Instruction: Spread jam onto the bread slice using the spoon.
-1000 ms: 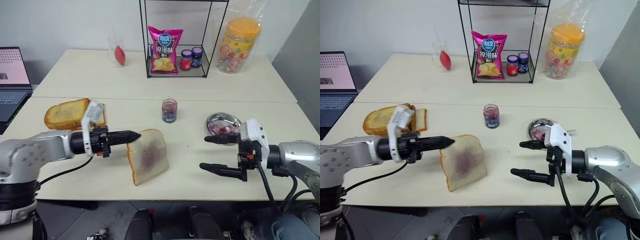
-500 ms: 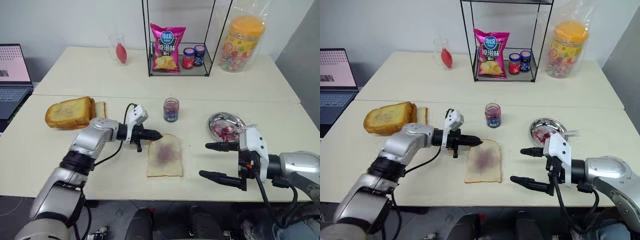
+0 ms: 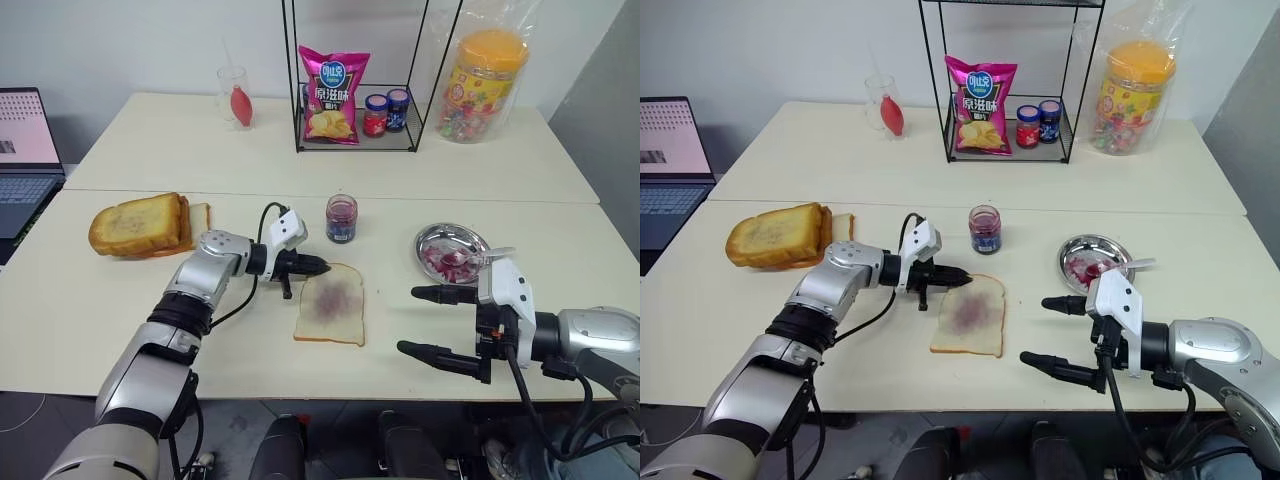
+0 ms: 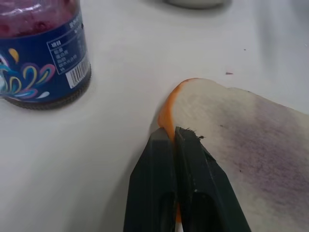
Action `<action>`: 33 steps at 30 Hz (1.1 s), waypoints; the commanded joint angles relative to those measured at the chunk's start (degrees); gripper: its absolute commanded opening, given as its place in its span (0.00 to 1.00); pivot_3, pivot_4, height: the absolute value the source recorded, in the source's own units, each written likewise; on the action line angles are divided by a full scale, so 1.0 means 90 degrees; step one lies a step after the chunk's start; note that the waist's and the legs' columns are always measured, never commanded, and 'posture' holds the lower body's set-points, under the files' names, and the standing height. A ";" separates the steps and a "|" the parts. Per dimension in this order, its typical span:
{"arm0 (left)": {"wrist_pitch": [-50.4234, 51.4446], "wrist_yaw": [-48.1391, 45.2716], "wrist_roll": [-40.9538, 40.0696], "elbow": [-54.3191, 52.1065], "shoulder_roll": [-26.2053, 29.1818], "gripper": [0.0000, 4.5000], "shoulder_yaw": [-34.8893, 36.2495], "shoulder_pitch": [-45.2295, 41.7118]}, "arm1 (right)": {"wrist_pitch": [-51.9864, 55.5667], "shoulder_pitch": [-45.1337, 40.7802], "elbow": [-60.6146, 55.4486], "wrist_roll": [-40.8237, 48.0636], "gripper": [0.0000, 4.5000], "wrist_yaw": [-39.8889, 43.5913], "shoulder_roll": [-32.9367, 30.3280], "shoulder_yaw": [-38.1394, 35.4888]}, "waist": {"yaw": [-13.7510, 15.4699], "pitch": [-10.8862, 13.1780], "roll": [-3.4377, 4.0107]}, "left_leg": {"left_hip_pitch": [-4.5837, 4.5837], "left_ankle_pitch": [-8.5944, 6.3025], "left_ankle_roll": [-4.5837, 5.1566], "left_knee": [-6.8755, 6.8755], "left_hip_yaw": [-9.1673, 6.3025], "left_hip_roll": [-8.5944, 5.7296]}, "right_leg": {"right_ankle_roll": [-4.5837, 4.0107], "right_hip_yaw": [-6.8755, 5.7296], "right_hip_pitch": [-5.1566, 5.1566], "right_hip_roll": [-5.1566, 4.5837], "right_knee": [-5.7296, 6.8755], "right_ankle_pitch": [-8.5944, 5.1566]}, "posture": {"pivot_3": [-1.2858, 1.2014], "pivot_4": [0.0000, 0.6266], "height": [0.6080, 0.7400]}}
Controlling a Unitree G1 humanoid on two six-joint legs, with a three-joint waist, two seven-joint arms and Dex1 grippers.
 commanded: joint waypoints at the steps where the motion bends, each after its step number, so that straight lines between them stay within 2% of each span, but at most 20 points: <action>1: -0.0420 0.0153 0.0152 -0.0051 -0.0071 0.24 0.0267 -0.0215 | -0.0114 -0.0047 -0.0141 -0.0021 1.00 0.0020 -0.0094 -0.0008 | 0.0000 0.0000 0.0000 | 0.0000 0.0000 0.0000 0.0000 0.0000 0.0000 | 0.0000 0.0000 0.0000 0.0000 0.0000 0.0000 | 0.52 0.24 1.00; 9: -0.0628 -0.0002 0.0267 -0.0628 0.0258 0.58 0.0379 0.0101 | -0.0097 -0.0143 -0.0153 -0.0019 1.00 -0.0095 -0.0038 -0.0018 | -0.0012 0.0000 0.0000 | 0.0000 0.0000 0.0000 0.0000 0.0000 0.0000 | 0.0000 0.0001 0.0000 0.0000 0.0002 0.0001 | 0.52 0.24 1.00; 12: -0.0468 0.0207 0.0127 -0.1325 0.0675 0.58 0.0762 0.0454 | -0.0247 -0.0215 -0.0072 -0.0194 1.00 -0.0565 0.0243 -0.0199 | -0.0032 0.0000 0.0001 | 0.0005 0.0000 0.0000 -0.0001 0.0001 0.0004 | -0.0001 0.0004 0.0000 0.0002 0.0005 0.0001 | 0.52 0.24 1.00; 16: 0.0370 0.0635 -0.0302 -0.3269 0.1299 0.58 0.1611 0.1422 | -0.0548 -0.0095 0.0177 -0.0454 1.00 -0.1562 0.1017 -0.0780 | -0.0031 0.0000 0.0001 | 0.0008 0.0000 -0.0001 -0.0001 -0.0001 0.0014 | -0.0002 0.0005 -0.0001 0.0007 0.0013 0.0002 | 0.52 0.24 1.00; 18: 0.0717 0.0743 -0.0394 -0.4254 0.1584 0.58 0.1833 0.1936 | -0.1072 0.0036 0.0368 -0.1128 1.00 -0.2161 0.1411 -0.1009 | -0.0020 -0.0002 -0.0002 | 0.0008 0.0000 -0.0001 -0.0002 0.0000 0.0006 | -0.0008 0.0006 -0.0001 0.0001 0.0015 0.0005 | 0.52 0.24 1.00; 21: 0.1187 0.0641 -0.0706 -0.5397 0.1908 0.69 0.1932 0.2341 | -0.1100 0.0012 0.0900 -0.1173 1.00 -0.2764 0.1860 -0.1613 | 0.0049 -0.0001 0.0002 | 0.0007 0.0001 -0.0001 -0.0001 0.0001 -0.0001 | -0.0009 0.0007 0.0002 -0.0007 0.0010 0.0006 | 0.52 0.24 1.00; 26: 0.1973 0.0642 -0.1384 -0.6692 0.1838 0.98 0.1715 0.2066 | -0.1295 0.0096 0.1631 -0.1143 1.00 -0.3453 0.2688 -0.2181 | 0.0090 -0.0003 0.0001 | 0.0018 0.0012 0.0012 0.0003 0.0011 -0.0002 | -0.0006 0.0013 0.0012 -0.0008 0.0010 0.0015 | 0.52 0.24 1.00; 30: 0.2189 0.0548 -0.1871 -0.7027 0.1513 0.99 0.1430 0.1890 | -0.1418 -0.0113 0.2578 -0.0951 1.00 -0.3636 0.3189 -0.2428 | 0.0013 -0.0013 0.0019 | 0.0025 0.0014 0.0014 0.0004 0.0024 0.0001 | -0.0007 0.0026 0.0013 -0.0003 0.0014 0.0020 | 0.52 0.24 1.00; 33: 0.2078 0.0650 -0.1684 -0.6977 0.1403 0.99 0.1137 0.1820 | -0.1478 -0.0532 0.3286 -0.0905 1.00 -0.3788 0.3350 -0.2475 | -0.0059 -0.0011 0.0029 | 0.0031 0.0014 0.0015 0.0002 0.0043 0.0002 | -0.0006 0.0045 0.0006 -0.0001 0.0020 0.0021 | 0.52 0.24 1.00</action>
